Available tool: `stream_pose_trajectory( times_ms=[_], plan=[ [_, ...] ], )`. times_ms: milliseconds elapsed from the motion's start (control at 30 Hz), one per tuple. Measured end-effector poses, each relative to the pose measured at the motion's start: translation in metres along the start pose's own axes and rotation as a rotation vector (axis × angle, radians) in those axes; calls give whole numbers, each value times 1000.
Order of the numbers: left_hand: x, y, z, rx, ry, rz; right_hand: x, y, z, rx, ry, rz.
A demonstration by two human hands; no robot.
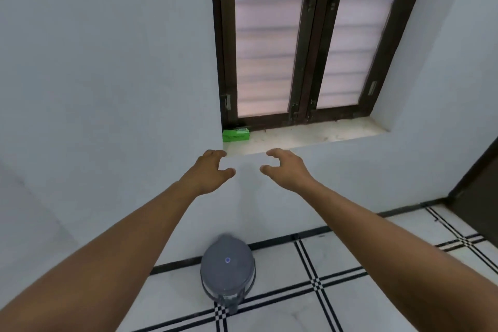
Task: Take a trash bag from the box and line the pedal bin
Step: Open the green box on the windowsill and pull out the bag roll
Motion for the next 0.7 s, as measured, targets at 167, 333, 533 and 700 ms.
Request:
stream_pose_trajectory(
  times_ms=[167,333,533,700],
  plan=[
    [93,21,17,-52,-53,110,87,34,-23,4,89,55],
    [191,43,32,-89,-95,139,191,69,-39,-14,104,67],
    [295,70,40,-154,-187,142,315,107,-61,-13,88,83],
    [362,97,47,-211,-340,185,405,136,-78,-164,18,126]
  ],
)
Point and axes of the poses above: each hand's wrist, its own x-axis towards the middle knuckle, its own y-axis out of the palm, z = x × y, the point moved 2 cm from there along x, towards the middle knuckle, and after that the axes turned 1 degree about -z, right-handed, at the moved point
